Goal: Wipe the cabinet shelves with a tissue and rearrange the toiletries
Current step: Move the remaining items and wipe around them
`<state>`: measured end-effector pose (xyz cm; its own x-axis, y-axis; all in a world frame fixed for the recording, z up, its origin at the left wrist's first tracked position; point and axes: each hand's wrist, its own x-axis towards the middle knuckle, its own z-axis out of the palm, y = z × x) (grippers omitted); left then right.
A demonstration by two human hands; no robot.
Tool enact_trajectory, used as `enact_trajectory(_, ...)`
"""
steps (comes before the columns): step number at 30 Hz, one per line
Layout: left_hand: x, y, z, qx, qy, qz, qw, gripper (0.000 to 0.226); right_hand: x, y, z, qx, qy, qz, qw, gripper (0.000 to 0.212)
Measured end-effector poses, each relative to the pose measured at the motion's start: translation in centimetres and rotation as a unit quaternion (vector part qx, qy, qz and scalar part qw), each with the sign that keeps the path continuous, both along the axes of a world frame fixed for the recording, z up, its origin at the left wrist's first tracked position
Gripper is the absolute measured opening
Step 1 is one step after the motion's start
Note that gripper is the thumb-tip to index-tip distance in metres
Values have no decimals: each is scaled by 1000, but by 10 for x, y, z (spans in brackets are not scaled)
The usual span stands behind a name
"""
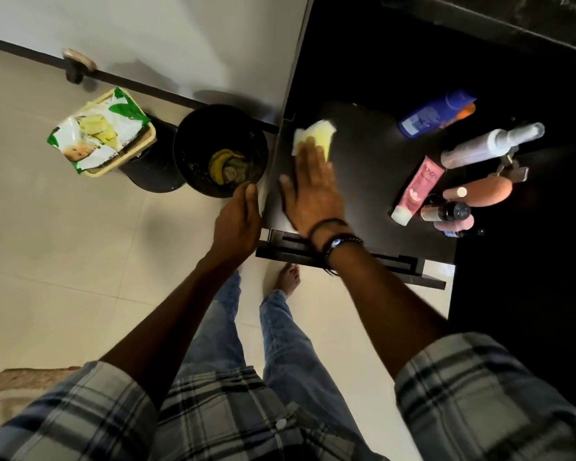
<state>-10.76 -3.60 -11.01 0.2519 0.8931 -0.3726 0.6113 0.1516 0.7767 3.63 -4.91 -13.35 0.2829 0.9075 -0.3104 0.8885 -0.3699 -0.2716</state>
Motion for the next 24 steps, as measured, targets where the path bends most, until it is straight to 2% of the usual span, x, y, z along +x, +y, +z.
enact_trajectory(2, 0, 0, -1, 3, 6, 17, 1000, 31, -33, -23, -2, -18, 16, 58, 998, 61)
enact_trajectory(4, -1, 1, -2, -2, 11, 15, 1000, 34, -49, -58, -4, -11, 27, 66, 997, 60)
enact_trajectory(8, 3, 3, 0, 18, 3, -23, 1000, 31, -28, -125, 1, -27, -16, 14, 999, 62)
enact_trajectory(10, 10, 4, 2, 40, -12, -52, 998, 31, -3, -131, 3, -33, -44, -30, 998, 63)
enact_trajectory(14, 28, 10, 1, 72, -28, -84, 994, 31, 40, -62, 1, 14, -60, -83, 995, 65)
enact_trajectory(19, 42, 34, -7, 88, 43, -137, 986, 33, 85, 69, -7, 15, -16, -127, 992, 60)
enact_trajectory(22, 48, 46, -10, 81, 92, -168, 978, 41, 72, 88, -8, 8, -6, -39, 999, 71)
enact_trajectory(24, 47, 50, -10, 85, 128, -187, 970, 45, 61, 65, -2, 22, 1, 8, 1000, 64)
